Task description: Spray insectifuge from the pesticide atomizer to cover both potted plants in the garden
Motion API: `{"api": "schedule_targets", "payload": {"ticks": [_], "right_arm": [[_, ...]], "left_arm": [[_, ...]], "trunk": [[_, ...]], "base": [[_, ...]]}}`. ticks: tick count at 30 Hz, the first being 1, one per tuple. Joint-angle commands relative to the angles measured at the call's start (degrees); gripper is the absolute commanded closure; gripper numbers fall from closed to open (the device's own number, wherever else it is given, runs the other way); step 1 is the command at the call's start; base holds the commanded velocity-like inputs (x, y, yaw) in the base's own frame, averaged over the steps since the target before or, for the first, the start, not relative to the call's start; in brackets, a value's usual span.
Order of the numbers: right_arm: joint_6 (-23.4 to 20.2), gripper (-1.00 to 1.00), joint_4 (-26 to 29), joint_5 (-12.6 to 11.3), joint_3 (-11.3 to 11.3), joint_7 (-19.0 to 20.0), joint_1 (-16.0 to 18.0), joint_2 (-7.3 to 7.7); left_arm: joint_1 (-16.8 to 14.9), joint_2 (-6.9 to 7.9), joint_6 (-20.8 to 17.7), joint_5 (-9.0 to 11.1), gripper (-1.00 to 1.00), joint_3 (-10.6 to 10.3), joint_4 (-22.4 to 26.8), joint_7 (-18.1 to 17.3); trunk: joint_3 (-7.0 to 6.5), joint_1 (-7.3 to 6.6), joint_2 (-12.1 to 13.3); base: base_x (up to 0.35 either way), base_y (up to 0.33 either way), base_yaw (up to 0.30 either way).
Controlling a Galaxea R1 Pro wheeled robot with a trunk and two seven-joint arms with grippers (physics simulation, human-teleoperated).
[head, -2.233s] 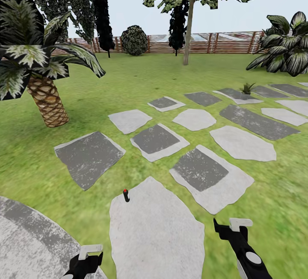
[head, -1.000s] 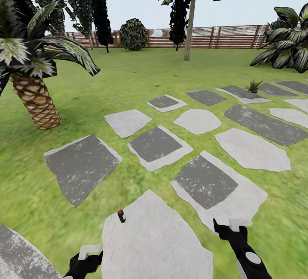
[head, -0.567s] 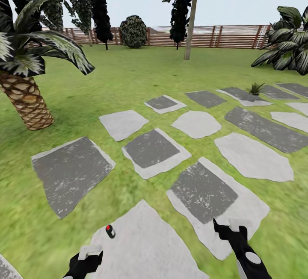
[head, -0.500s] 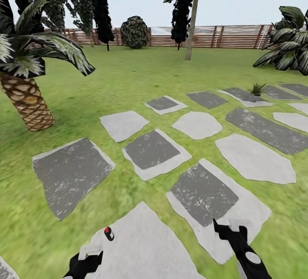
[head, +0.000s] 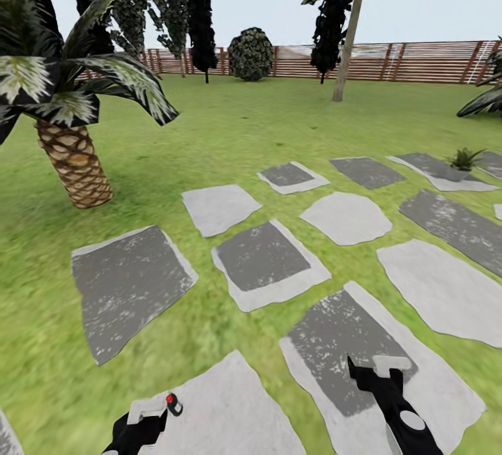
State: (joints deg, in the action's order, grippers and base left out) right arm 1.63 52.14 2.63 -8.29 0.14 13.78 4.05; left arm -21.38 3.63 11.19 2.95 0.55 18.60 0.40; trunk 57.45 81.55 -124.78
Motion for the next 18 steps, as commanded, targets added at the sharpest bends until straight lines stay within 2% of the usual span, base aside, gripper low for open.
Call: {"api": "schedule_targets", "payload": {"ticks": [1, 12, 18], "right_arm": [[0.2, -1.00, 0.0, 0.3, -0.1, 0.0, 0.0, -0.01], [0.1, -1.00, 0.0, 0.3, -0.1, 0.0, 0.0, -0.01], [0.1, -1.00, 0.0, 0.3, -0.1, 0.0, 0.0, -0.01]], "left_arm": [[0.0, -0.01, 0.2, 0.3, -1.00, 0.0, -0.1, 0.0], [0.0, -0.03, 0.5, 0.3, -1.00, 0.0, -0.1, 0.0], [0.0, -0.03, 1.1, 0.3, -1.00, 0.0, -0.1, 0.0]], "trunk": [[0.04, 0.02, 0.0], [0.04, 0.02, 0.0], [0.04, 0.02, 0.0]], "base": [[0.268, -0.031, 0.089], [0.078, -0.007, 0.021], [0.253, -0.043, 0.001]]}}
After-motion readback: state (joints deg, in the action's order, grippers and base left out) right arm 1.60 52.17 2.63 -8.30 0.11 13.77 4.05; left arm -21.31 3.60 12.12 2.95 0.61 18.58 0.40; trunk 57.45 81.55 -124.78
